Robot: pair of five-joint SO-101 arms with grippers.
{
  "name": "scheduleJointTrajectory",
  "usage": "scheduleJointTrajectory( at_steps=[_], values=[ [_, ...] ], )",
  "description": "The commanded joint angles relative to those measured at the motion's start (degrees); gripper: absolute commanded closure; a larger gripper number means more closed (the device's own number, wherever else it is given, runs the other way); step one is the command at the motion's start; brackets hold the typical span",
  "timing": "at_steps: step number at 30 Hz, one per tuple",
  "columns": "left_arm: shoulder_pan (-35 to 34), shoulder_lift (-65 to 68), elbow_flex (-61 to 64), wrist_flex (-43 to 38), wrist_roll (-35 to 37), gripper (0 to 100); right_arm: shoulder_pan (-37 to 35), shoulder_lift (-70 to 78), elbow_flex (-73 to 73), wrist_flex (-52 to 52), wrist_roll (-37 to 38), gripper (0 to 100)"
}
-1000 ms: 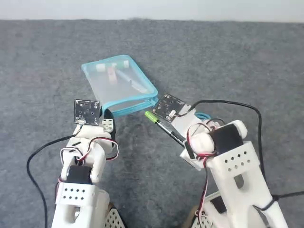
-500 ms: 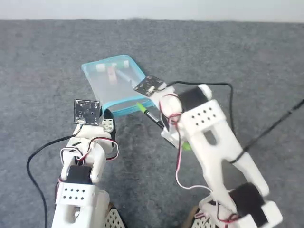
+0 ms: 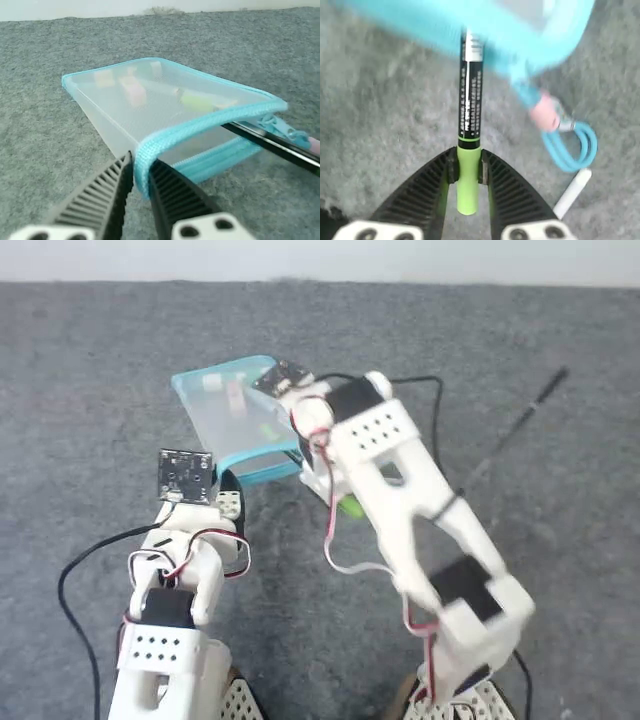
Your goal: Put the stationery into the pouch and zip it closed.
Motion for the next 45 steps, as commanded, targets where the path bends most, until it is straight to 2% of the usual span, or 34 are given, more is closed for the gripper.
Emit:
scheduleJointTrajectory(
  at_steps=[1,5,13,20,23,29,33,36,41,43,45],
  values=[
    [6.6,-1.0,-0.1,0.4,-5.7,99,-0.4,8.0,-16.4,4.1,-1.9,98.9],
    [11.9,-1.0,0.3,0.9,-6.2,99,-0.6,16.3,-28.1,4.9,-3.5,97.9],
    [12.0,-1.0,0.3,0.9,-6.2,99,-2.3,17.3,-32.3,5.0,-4.0,75.7],
    [9.8,-1.0,0.3,0.5,-6.2,99,0.6,8.7,-29.2,5.1,-3.4,74.9],
    [7.3,-1.0,0.3,0.4,-6.1,99,1.2,2.5,-22.5,5.1,-0.5,74.9],
    [6.8,-1.0,0.3,-0.3,-6.0,99,2.2,-13.7,-4.0,5.1,4.8,74.9],
    [6.8,-1.0,0.3,-0.3,-5.8,99,6.1,-25.6,9.8,5.1,9.0,74.9],
    [6.0,-1.0,0.2,-0.3,-5.3,99,11.8,-34.1,22.2,4.9,13.2,74.9],
    [-1.5,-0.7,-1.5,-0.6,-0.4,99,25.2,-44.3,43.8,0.4,20.0,74.9],
    [2.6,-0.6,-1.3,0.4,-4.0,99,29.9,-46.6,51.0,-4.4,22.2,74.9],
    [9.2,-0.8,-1.3,2.7,-11.1,99,32.9,-48.6,56.8,-8.6,25.0,74.9]
  ],
)
